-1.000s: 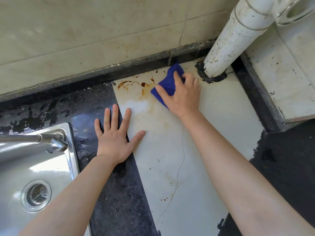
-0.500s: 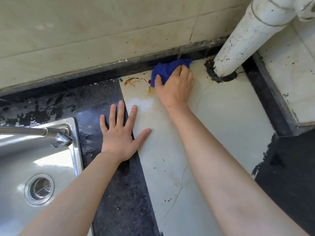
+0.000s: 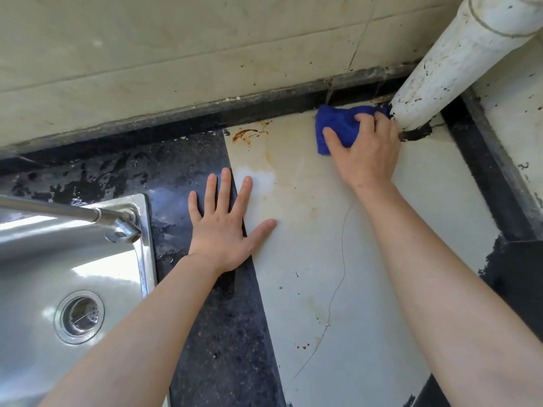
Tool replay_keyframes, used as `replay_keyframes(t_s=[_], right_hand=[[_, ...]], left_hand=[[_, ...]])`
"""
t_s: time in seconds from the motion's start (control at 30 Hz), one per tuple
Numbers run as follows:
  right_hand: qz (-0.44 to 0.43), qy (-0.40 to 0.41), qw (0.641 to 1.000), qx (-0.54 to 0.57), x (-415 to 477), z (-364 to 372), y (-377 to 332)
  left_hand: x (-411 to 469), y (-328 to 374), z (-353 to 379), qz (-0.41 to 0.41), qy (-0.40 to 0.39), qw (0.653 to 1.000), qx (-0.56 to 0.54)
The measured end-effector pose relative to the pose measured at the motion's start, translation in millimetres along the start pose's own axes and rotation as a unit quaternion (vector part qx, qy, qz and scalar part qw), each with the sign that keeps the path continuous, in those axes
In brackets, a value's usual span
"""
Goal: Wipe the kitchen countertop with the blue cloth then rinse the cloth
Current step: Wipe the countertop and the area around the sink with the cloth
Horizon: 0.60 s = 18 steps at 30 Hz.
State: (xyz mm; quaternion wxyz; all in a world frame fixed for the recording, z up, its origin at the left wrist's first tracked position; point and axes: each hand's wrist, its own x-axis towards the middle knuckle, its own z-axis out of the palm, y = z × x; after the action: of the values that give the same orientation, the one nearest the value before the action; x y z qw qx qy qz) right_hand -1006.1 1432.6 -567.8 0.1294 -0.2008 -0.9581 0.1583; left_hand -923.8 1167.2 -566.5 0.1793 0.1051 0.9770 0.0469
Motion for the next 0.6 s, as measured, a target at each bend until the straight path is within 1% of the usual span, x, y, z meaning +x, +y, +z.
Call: replay_keyframes(t_s=[0.07,0.13,0.23,0.3,0.4,0.5,0.6], right_hand=[[0.005,-0.011,1.0,0.009,0.1,18.3,-34.8],[-0.003,-0.054,0.998,0.009,-7.4,22.8,-50.7],[-0.075,-0.095,0.992,-0.023,-20.5,3.7,-27.1],[-0.091,-0.106,0.99,-0.032,-26.4,-8.7,-3.1],[-0.064,-0.122,0.99,-0.038,-13.4,-12.0,10.3],[-0.034,-0.113,0.992,-0.038,24.6,-5.6,1.1],[0.041,-0.093,0.993,-0.054,49.0,6.7,-18.8]], left_hand=[[0.2,-1.2,0.2,-0.004,0.004,1.0,-0.002],[0.2,-2.0,-0.3,-0.003,0.003,1.0,-0.01],[-2.3,-2.7,0.1,-0.002,0.004,1.0,-0.016],[-2.1,-1.1,0.0,-0.001,0.008,1.0,-0.018],[-2.0,-0.2,-0.1,-0.003,0.007,1.0,-0.017],[-1.6,-0.5,0.1,-0.004,0.007,1.0,-0.012],[0.3,-0.4,0.2,-0.003,0.006,1.0,-0.009]])
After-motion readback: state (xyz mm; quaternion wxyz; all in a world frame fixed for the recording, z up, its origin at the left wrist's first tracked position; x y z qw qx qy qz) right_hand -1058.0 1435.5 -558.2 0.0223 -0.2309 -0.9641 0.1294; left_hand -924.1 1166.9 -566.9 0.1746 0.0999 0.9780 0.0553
